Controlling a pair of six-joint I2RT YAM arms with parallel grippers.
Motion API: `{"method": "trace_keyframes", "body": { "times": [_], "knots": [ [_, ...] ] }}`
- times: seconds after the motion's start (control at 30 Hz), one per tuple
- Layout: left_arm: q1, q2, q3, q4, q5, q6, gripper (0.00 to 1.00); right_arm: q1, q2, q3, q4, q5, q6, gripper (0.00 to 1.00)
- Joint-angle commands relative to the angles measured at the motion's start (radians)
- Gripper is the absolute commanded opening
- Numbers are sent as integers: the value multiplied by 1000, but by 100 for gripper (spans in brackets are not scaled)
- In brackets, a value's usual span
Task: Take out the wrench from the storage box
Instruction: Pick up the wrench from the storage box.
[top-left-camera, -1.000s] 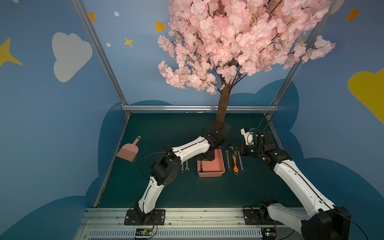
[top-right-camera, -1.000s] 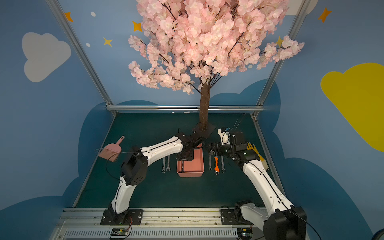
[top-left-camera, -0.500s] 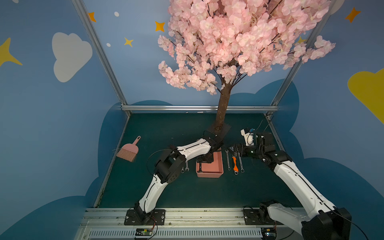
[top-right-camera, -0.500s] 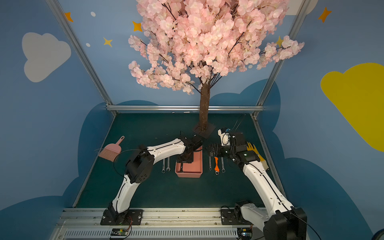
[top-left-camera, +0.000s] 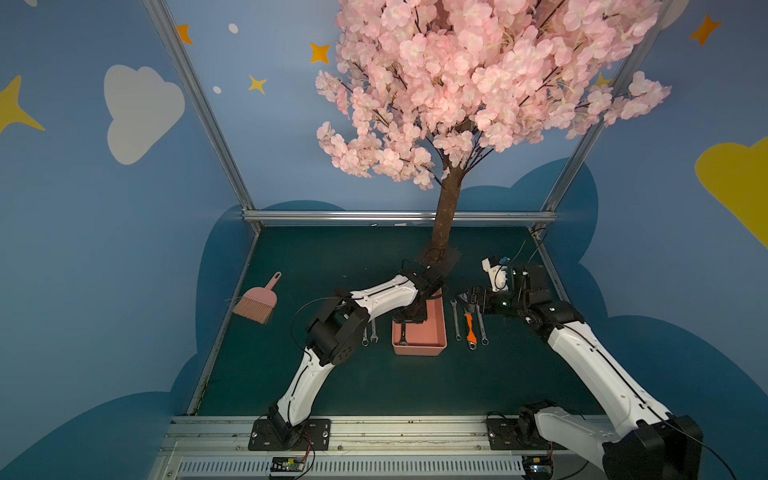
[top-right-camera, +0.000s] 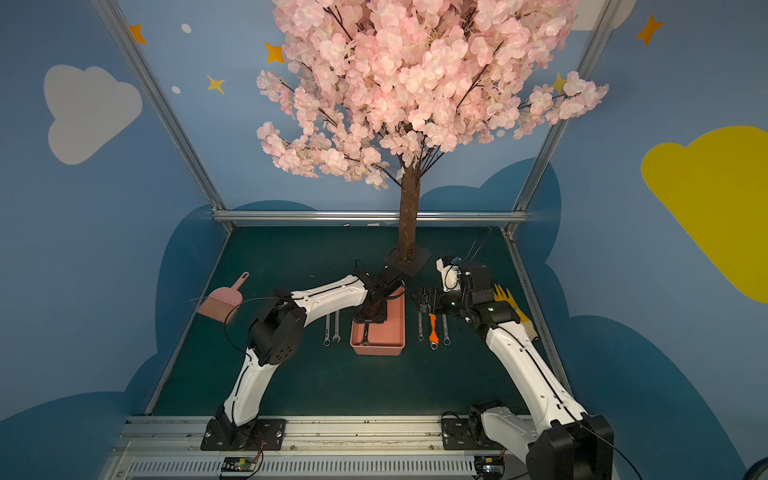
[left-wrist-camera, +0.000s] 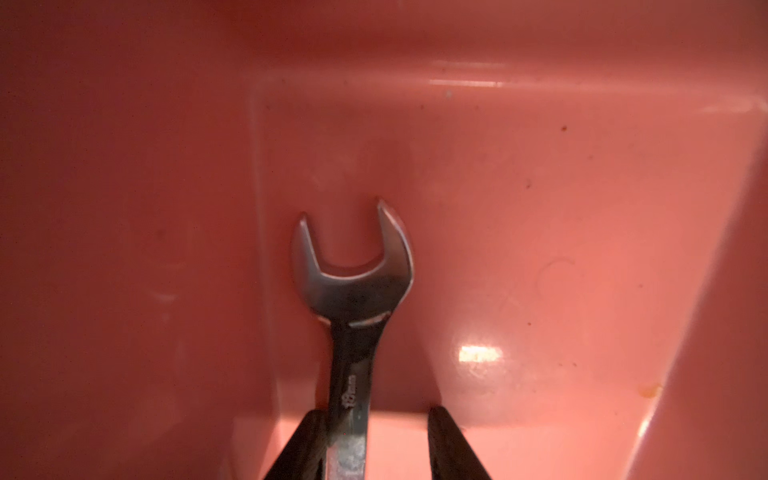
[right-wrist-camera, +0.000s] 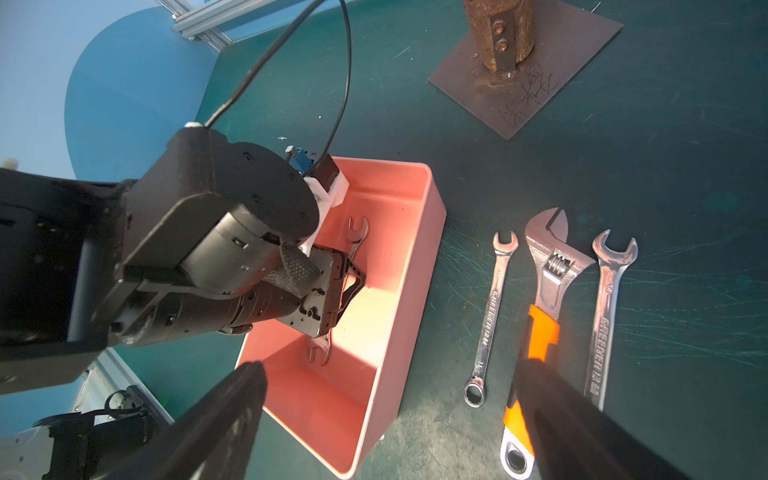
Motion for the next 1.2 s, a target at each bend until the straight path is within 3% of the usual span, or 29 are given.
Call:
{"method": "trace_keyframes", "body": {
  "times": [0.0, 0.23, 0.37, 0.53, 1.17],
  "knots": [
    [-7, 7, -19, 16, 52, 17, 37, -7, 6, -11, 15, -3, -7, 98],
    [-1, 66, 1, -31, 48, 60, 21, -7, 10, -15, 27, -16, 1, 98],
    [-1, 77, 7, -26, 60, 70, 17, -9, 13, -14, 26, -14, 0, 99],
    [5, 92, -2, -36, 69, 84, 3, -9, 13, -15, 26, -14, 1, 98],
    [5, 21, 209, -241, -12, 132, 2, -11, 25, -3, 22, -39, 7, 98]
  ]
}}
